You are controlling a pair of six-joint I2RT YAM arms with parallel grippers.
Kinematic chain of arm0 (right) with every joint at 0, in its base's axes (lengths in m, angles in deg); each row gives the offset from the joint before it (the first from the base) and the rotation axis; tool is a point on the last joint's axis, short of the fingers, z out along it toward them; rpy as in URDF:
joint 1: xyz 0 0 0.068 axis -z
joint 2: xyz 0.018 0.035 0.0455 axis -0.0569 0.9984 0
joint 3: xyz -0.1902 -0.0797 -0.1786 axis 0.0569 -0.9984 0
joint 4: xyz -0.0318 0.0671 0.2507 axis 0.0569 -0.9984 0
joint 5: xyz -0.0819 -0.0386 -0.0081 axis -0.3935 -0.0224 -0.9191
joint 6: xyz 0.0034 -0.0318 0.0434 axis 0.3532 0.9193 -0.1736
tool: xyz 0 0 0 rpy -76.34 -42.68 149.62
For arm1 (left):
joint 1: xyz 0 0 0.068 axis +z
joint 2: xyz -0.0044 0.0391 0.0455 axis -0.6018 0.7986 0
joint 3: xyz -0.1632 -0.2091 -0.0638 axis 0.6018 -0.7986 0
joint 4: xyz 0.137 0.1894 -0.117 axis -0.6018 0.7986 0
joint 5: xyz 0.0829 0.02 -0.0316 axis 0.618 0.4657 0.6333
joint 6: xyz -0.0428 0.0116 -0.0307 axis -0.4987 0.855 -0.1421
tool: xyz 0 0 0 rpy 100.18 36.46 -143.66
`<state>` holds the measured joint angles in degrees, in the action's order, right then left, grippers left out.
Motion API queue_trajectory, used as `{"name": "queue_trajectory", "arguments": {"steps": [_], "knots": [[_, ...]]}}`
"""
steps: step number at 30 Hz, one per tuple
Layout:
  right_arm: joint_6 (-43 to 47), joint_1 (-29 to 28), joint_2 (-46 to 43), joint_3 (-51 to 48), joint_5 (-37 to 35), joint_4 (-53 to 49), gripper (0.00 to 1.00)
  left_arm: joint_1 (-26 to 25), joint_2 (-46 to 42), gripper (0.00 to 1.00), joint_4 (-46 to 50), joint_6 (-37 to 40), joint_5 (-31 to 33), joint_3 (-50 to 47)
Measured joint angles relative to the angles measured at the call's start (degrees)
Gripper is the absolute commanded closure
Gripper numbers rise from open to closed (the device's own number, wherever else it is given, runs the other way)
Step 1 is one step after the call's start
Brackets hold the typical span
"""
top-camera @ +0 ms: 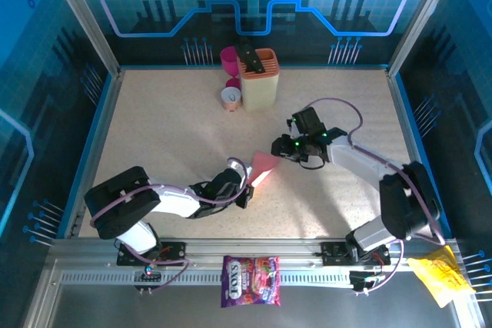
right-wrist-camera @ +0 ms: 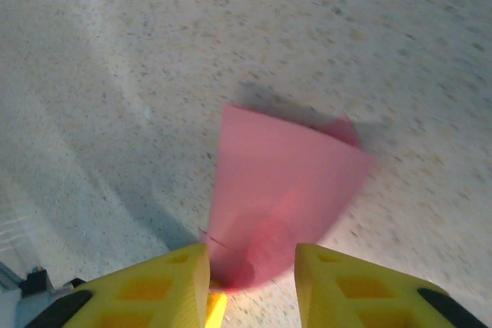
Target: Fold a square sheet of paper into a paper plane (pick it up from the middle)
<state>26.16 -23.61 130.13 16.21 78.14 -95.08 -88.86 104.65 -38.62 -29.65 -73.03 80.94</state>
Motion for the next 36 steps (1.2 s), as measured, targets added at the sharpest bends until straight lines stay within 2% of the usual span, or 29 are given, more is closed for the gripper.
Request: {"name": "queue_trajectory", "arguments": {"steps": [7,10,19,36], "knots": [[5.97,-1.57,12.7,9.25,7.65,1.29,0.8,1.4,-0.13,1.0,-0.79,-0.33,-2.67,-0.66],[6.97,-2.27,16.63,11.08,9.73,1.49,0.81,2.08,-0.22,1.0,-1.11,-0.35,-3.5,-0.87],[7.56,-2.36,25.75,14.29,11.72,1.66,0.86,3.58,-0.35,1.0,-1.4,-0.35,-6.14,-1.07],[5.18,-2.34,28.85,14.78,11.54,2.62,0.88,4.52,-0.61,1.0,-2.21,-4.09,-6.58,-2.1]]}}
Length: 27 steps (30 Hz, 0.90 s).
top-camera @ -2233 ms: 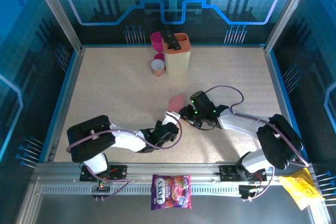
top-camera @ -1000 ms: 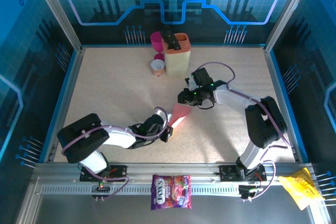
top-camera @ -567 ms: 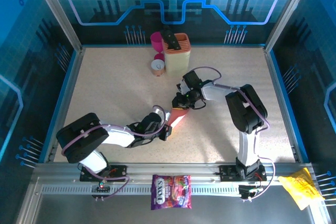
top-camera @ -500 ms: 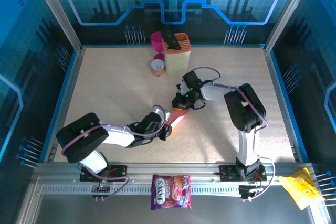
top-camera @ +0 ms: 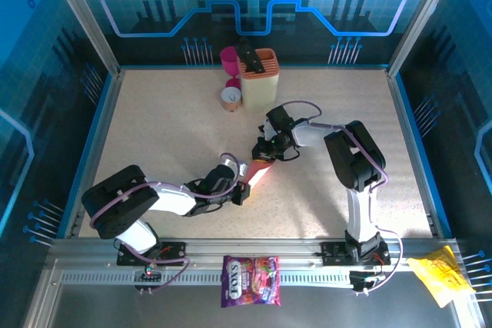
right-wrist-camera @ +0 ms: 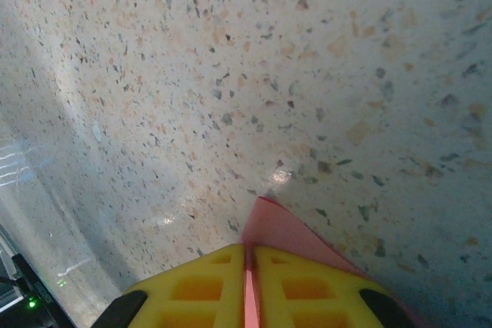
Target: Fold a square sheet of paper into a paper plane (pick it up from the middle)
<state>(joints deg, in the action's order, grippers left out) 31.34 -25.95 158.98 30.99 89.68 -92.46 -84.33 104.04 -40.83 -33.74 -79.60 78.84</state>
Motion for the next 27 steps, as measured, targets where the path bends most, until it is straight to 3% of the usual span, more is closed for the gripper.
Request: {"name": "queue_trajectory", "arguments": {"steps": [11,19,27], "knots": [[-1.29,0.02,0.22,0.0,0.17,1.25,0.87,0.96,1.53,1.0,-3.52,-3.82,-0.46,-0.74],[-1.16,0.79,-0.26,2.51,-0.02,-0.76,0.78,1.44,3.63,1.0,-7.65,-5.33,-1.25,-0.87],[-1.22,2.78,-13.66,0.02,0.17,1.95,0.79,1.75,4.31,1.0,-11.19,-6.97,-1.55,-2.25]]}}
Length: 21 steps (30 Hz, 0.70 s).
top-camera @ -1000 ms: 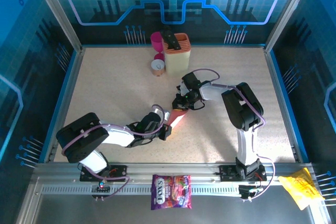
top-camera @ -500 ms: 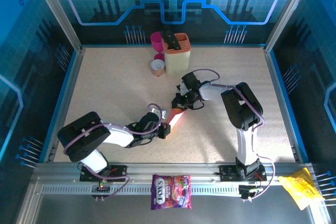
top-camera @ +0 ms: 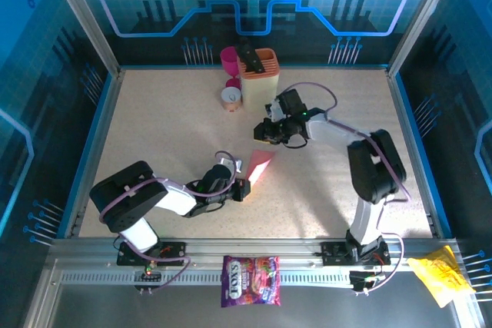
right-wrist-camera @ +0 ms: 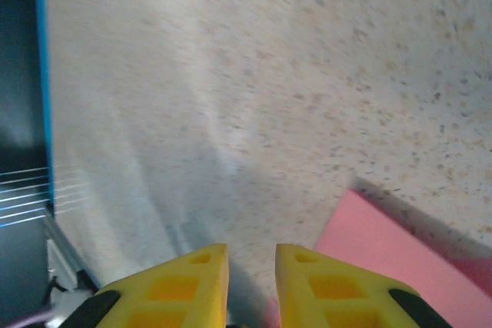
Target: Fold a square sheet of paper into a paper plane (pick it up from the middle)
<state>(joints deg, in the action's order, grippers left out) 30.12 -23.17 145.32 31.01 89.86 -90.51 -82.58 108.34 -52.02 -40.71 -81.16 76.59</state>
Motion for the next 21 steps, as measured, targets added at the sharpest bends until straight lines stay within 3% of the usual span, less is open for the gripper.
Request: {"name": "queue_trajectory", "arguments": {"steps": [4,10,15,21], "knots": [[-1.38,-0.59,-7.28,-7.78,0.15,5.4,0.84,0.2,0.44,1.0,-1.53,-0.9,-0.22,-0.42],[-2.99,-5.29,-10.27,-22.62,-0.44,12.28,0.99,0.55,0.85,1.0,-3.28,-1.31,-0.87,-0.98],[-4.42,-8.94,-10.21,-29.38,-0.5,18.21,1.0,0.87,0.94,1.0,-3.72,-1.31,-1.55,-1.14],[-6.12,-10.71,-7.98,-29.9,-1.36,26.73,1.0,1.2,0.94,1.0,-3.69,-1.31,-2.21,-1.14]]}}
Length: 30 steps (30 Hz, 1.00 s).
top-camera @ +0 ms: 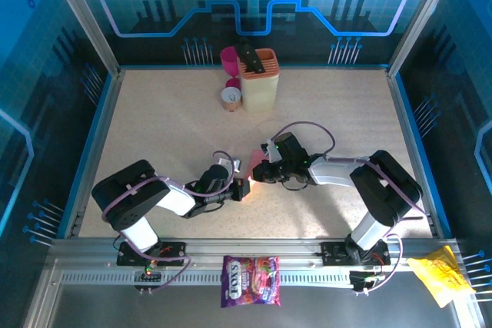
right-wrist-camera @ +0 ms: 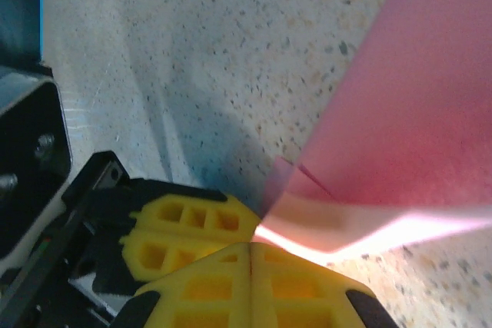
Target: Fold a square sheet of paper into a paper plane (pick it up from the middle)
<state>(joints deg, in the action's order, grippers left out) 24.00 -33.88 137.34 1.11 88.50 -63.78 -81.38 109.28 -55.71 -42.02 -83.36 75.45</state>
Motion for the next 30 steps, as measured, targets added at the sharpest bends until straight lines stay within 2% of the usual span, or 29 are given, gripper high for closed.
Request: {"name": "queue_trajectory", "arguments": {"steps": [14,30], "knots": [[-0.63,0.81,3.1,-2.69,-0.2,7.48,1.0,0.39,0.0,1.0,0.0,0.0,-0.68,0.0],[-0.59,2.89,3.08,-4.33,-0.15,8.59,1.0,1.09,0.37,1.0,-1.11,-0.02,-1.99,-0.37]]}}
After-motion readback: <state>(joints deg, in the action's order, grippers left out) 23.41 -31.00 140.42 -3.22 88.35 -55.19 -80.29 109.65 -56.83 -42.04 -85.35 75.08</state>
